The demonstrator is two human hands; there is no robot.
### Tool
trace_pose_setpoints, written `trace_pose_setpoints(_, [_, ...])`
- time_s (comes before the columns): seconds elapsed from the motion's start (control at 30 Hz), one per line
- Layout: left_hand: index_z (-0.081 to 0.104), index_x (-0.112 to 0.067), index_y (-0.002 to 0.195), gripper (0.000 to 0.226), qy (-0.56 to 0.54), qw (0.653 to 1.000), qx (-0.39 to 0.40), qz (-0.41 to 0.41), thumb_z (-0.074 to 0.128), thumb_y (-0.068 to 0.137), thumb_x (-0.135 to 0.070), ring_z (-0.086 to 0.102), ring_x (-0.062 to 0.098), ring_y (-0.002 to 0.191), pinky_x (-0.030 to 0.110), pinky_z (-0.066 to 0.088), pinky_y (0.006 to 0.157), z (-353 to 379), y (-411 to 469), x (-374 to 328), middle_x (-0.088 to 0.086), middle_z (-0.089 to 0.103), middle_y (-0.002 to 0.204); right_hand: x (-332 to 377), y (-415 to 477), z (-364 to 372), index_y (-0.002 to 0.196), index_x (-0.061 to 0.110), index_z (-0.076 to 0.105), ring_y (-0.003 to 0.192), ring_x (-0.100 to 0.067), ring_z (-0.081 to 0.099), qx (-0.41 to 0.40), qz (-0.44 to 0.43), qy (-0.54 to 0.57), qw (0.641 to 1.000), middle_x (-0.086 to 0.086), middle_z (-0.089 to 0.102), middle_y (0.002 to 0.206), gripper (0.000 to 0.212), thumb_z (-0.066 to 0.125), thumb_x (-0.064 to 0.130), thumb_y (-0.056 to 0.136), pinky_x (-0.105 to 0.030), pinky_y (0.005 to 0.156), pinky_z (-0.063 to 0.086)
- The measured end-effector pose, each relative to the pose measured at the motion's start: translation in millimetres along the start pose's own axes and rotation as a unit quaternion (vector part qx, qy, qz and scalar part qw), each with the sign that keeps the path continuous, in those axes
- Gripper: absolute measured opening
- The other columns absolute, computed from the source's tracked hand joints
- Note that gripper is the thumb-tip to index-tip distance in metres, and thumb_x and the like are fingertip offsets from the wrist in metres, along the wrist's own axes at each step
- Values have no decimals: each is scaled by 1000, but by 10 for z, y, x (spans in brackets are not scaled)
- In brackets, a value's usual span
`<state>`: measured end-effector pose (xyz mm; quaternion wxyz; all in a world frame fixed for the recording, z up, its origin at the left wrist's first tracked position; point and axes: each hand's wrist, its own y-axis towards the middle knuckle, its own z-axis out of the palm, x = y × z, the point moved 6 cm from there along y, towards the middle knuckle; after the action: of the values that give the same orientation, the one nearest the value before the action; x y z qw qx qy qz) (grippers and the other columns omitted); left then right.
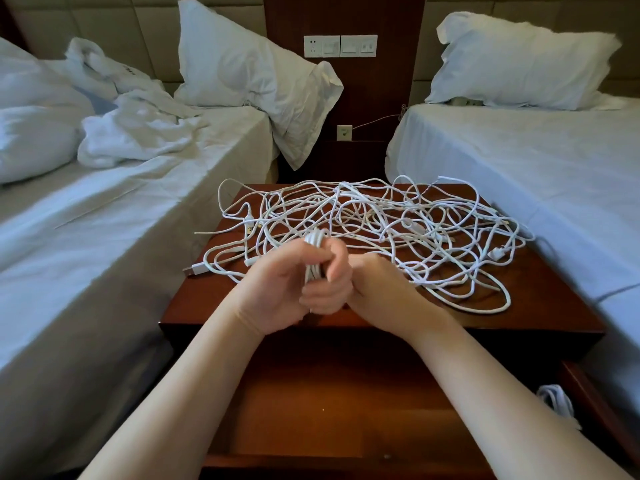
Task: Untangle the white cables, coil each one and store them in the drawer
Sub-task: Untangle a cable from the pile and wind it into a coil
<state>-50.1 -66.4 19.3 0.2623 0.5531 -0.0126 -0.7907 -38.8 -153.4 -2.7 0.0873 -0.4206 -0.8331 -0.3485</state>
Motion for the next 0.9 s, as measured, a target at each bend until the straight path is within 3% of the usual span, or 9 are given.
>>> trace_pose_setpoints(0.07, [54,-8,72,17,-33,998,-37,42,58,84,-20,36,6,45,19,34,46,-85,-6,-64,-5,40,52,15,6,76,61,30,41,47,-8,41,32,19,-25,999,14,46,55,36,41,27,96,-26,51,30])
trace_pose_setpoints(0.17, [54,-10,69,17,-20,984,-142,108,55,83,-19,35,7,45,20,29,46,-226,-37,-164,-5,38,52,8,23,177,76,22,56,59,-9,53,86,40,-54,994,7,57,64,34,38,34,103,-31,61,40])
trace_pose_setpoints(0.33, [44,-11,70,27,-15,918,-346,194,32,94,-15,29,8,44,19,29,45,-466,-152,-290,-5,33,49,31,12,187,98,21,58,59,-9,47,109,67,-72,989,12,47,63,22,42,36,102,-30,62,32])
trace_pose_setpoints(0.47, [42,-12,71,32,16,861,-462,214,30,100,-16,31,8,45,19,31,47,-634,-234,-304,-4,35,50,50,0,186,92,30,54,63,-17,47,114,73,-68,988,10,46,62,15,45,37,101,-30,61,34])
trace_pose_setpoints(0.63, [45,-11,70,33,181,772,-561,237,35,102,-12,40,12,47,21,35,48,-706,-411,-400,-1,44,52,70,-2,101,108,25,64,71,-19,54,104,74,-73,989,15,44,64,23,47,40,100,-30,65,37])
trace_pose_setpoints(0.8, [47,-19,60,42,431,639,-607,194,37,99,-8,46,13,53,30,40,60,-640,-471,-459,-2,49,53,42,25,-14,88,20,65,60,-12,47,31,60,-104,992,15,44,58,19,57,36,95,-27,56,33])
trace_pose_setpoints(0.9, [52,-12,70,31,553,572,-587,151,39,98,-14,53,22,63,32,39,64,-620,-451,-451,6,56,66,70,28,-126,72,19,63,47,3,36,-73,28,-130,988,21,32,50,19,68,29,87,-17,49,27])
